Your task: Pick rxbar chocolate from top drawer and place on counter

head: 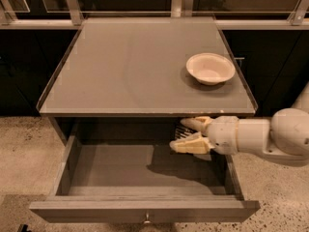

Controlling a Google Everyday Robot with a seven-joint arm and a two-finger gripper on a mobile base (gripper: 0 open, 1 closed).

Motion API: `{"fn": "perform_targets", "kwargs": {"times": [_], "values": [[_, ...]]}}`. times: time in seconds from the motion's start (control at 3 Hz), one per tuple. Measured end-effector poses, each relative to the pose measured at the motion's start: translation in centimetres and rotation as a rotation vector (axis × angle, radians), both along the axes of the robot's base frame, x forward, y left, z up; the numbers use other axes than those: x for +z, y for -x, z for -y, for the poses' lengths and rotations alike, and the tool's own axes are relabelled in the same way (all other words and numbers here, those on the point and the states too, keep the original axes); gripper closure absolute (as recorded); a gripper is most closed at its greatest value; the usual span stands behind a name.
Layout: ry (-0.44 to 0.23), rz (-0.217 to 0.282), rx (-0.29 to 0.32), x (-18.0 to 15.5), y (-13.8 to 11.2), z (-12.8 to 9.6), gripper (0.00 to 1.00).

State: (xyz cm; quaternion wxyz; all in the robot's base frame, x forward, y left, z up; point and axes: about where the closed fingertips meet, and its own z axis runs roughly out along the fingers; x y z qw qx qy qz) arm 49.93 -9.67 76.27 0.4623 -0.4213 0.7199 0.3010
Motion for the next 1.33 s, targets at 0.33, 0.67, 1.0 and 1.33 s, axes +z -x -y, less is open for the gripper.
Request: {"fn": "perform_targets", "kwargs": {"times": [0.33,0.67,1.0,1.33], "values": [[-0.037,-0.016,0.007,1.3,0.8,1.5,1.0],[-0.076,-0.027,0.001,2.8,2.1,3.4,1.0],[-0.071,-0.025,0.007,3.0,2.1,3.2,1.0],[-0.01,0.07,0.051,6.7,2.6,2.3,1.0]]}}
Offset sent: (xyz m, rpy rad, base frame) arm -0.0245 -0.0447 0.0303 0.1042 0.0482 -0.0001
